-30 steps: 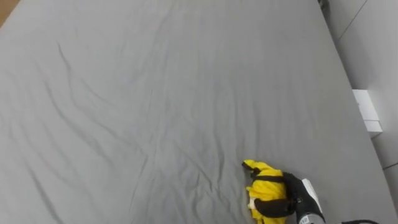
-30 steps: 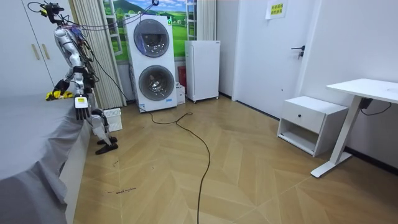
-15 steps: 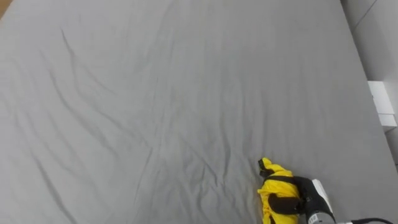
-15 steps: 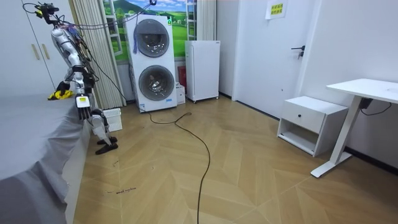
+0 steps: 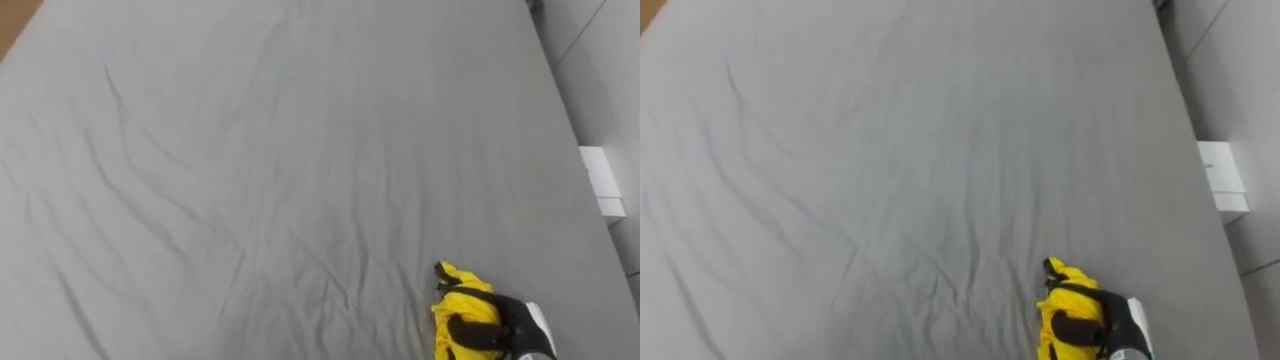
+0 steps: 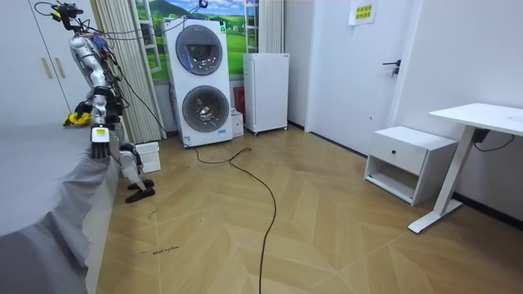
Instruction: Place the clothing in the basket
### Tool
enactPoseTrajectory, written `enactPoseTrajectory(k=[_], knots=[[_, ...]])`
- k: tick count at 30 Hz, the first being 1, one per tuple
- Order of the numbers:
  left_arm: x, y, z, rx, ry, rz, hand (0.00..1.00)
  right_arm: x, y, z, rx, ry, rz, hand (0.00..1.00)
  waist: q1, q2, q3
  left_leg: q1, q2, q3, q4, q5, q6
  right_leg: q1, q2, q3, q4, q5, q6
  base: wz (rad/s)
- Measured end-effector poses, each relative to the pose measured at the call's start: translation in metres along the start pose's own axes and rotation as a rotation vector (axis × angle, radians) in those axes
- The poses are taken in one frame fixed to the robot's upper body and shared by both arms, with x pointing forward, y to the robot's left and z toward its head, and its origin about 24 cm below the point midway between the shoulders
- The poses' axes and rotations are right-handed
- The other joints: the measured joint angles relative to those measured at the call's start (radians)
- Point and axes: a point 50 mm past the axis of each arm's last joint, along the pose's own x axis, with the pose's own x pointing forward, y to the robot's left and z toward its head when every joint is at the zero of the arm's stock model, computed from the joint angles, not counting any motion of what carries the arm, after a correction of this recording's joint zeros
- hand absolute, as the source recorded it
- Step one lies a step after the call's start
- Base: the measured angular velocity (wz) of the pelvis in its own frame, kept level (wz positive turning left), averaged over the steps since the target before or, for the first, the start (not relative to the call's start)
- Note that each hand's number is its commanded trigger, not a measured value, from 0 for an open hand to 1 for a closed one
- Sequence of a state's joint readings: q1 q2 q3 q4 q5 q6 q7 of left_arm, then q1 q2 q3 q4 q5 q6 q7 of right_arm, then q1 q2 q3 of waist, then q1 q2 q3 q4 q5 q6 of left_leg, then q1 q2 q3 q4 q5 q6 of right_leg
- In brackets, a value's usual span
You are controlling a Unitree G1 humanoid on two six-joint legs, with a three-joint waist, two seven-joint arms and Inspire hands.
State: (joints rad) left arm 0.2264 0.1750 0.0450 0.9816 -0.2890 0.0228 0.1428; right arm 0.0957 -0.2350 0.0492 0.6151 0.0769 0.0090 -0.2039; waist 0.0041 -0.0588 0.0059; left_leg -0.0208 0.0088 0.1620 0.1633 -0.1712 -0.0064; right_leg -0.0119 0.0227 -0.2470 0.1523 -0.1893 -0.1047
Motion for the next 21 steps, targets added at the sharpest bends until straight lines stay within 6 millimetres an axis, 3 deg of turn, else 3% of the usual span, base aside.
enactPoseTrajectory(k=[3, 6, 10, 13, 17, 21], knots=[[-0.002, 0.006, -0.011, -0.014, 0.045, 0.017, 0.0, 0.002, -0.022, 0.012, 0.073, -0.041, -0.078, 1.0, -0.028, -0.014, 0.0015, 0.055, -0.003, 0.006, -0.008, 0.0, 0.0, 0.032, 0.001, 0.054, 0.0, -0.002, 0.004, -0.3], [-0.003, 0.012, -0.019, -0.008, 0.084, 0.032, 0.0, 0.003, -0.042, 0.01, 0.107, -0.029, -0.154, 1.0, -0.046, -0.021, 0.0003, 0.081, -0.002, 0.026, -0.011, -0.002, 0.001, 0.048, 0.001, 0.081, 0.001, -0.003, 0.006, -0.26], [-0.004, 0.017, -0.023, 0.017, 0.122, 0.048, 0.0, 0.002, -0.051, 0.005, 0.123, 0.009, -0.199, 1.0, -0.066, -0.021, 0.0011, 0.089, 0.003, 0.03, -0.011, -0.003, 0.001, 0.047, 0.003, 0.103, 0.018, -0.003, 0.007, -0.18], [-0.006, 0.023, -0.031, 0.069, 0.145, 0.052, 0.0, -0.003, -0.056, -0.011, 0.121, 0.058, -0.216, 1.0, -0.085, -0.015, 0.0025, 0.115, 0.016, 0.052, -0.012, -0.023, -0.003, 0.06, 0.016, 0.118, 0.018, -0.003, 0.007, -0.12], [-0.008, 0.029, -0.038, 0.12, 0.169, 0.067, 0.0, -0.012, -0.073, -0.037, 0.157, 0.157, -0.291, 1.0, -0.097, -0.019, 0.0086, 0.137, 0.019, 0.104, -0.011, -0.028, -0.002, 0.064, 0.027, 0.178, 0.02, -0.002, 0.009, -0.24], [-0.009, 0.033, -0.044, 0.133, 0.189, 0.077, 0.0, -0.023, -0.092, -0.059, 0.206, 0.229, -0.388, 1.0, -0.119, -0.017, 0.0064, 0.135, 0.02, 0.127, -0.009, -0.028, -0.002, 0.052, 0.032, 0.209, 0.024, 0.002, 0.014, -0.16]])
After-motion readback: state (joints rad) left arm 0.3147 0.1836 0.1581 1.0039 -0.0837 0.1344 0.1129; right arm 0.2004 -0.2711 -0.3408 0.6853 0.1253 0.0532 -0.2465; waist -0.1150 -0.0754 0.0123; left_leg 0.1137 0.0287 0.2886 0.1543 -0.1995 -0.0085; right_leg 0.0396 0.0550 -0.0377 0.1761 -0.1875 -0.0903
